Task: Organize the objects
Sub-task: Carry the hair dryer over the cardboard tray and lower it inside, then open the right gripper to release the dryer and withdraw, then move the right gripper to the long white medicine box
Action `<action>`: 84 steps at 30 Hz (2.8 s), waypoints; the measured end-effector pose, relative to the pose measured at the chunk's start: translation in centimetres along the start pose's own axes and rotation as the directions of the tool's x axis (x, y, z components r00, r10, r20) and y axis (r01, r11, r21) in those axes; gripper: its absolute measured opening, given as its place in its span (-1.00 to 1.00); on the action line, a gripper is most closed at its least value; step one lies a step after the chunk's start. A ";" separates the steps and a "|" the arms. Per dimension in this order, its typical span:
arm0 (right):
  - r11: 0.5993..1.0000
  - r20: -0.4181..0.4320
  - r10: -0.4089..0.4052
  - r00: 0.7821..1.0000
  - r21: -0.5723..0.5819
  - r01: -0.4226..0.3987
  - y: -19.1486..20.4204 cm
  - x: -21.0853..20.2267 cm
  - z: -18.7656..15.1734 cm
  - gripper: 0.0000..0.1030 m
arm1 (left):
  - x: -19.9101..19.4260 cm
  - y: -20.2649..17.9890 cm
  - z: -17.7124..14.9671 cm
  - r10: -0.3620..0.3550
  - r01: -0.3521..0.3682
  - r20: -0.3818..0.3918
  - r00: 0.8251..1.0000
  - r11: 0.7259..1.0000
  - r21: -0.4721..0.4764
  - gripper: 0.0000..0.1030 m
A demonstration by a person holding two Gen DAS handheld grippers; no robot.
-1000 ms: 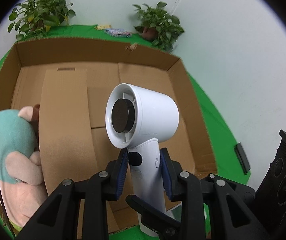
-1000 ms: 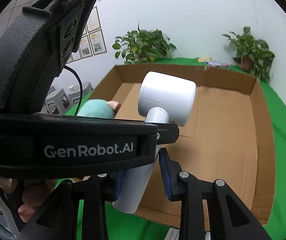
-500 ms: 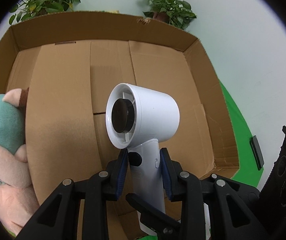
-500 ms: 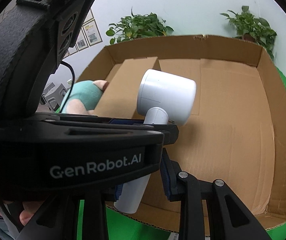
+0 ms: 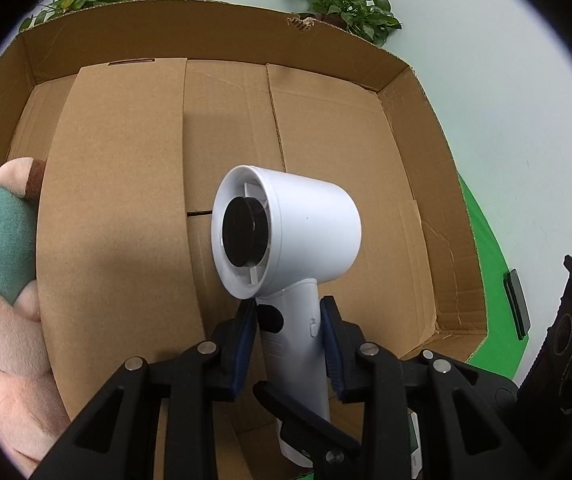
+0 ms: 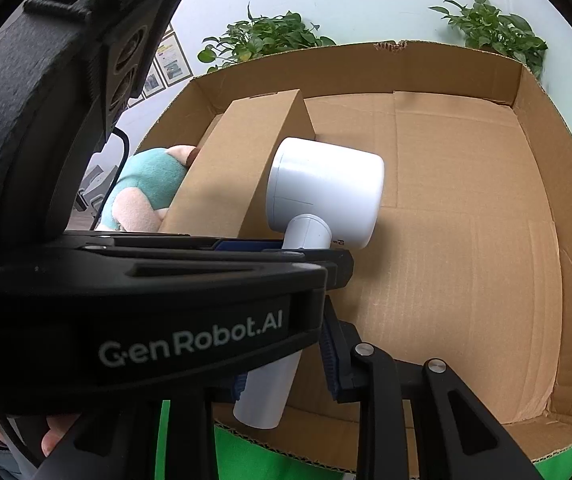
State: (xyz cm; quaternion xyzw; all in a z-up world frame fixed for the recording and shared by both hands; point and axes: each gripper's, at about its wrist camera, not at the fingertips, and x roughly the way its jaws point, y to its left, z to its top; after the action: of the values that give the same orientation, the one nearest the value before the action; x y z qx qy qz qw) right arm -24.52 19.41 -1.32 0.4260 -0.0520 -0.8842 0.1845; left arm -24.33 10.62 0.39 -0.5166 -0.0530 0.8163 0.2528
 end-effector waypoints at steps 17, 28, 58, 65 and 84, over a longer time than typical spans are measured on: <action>1.000 0.017 0.011 1.000 0.028 -0.012 0.0 -0.3 -0.2 -0.34 | -1.0 0.1 -0.7 0.009 -0.009 0.004 1.000 1.000 -0.014 -0.38; 0.998 0.032 0.029 0.999 0.059 -0.030 -0.1 -1.4 -0.4 -0.03 | -3.6 1.7 -1.3 -0.025 0.028 0.049 0.998 0.998 -0.053 -0.38; 0.997 -0.078 -0.047 0.996 -0.065 0.042 1.9 3.8 0.2 -0.36 | -7.4 4.8 -4.9 0.066 -0.063 0.171 0.983 0.998 -0.024 -0.37; 0.987 0.095 -0.159 0.983 0.016 0.159 1.1 -2.2 -1.2 0.99 | -9.5 2.8 -5.9 0.171 -0.186 0.311 0.935 0.982 0.019 0.11; 0.977 0.182 -0.212 0.960 0.034 0.210 2.3 -13.2 -11.0 0.99 | -12.4 -2.7 -11.5 0.277 -0.313 0.439 0.855 0.950 0.012 0.45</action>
State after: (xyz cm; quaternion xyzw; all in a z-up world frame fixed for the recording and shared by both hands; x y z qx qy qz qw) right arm -7.87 22.91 2.00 0.3466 -0.0297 -0.9341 0.0805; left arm -9.16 5.16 6.16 -0.3139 0.0060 0.9408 0.1277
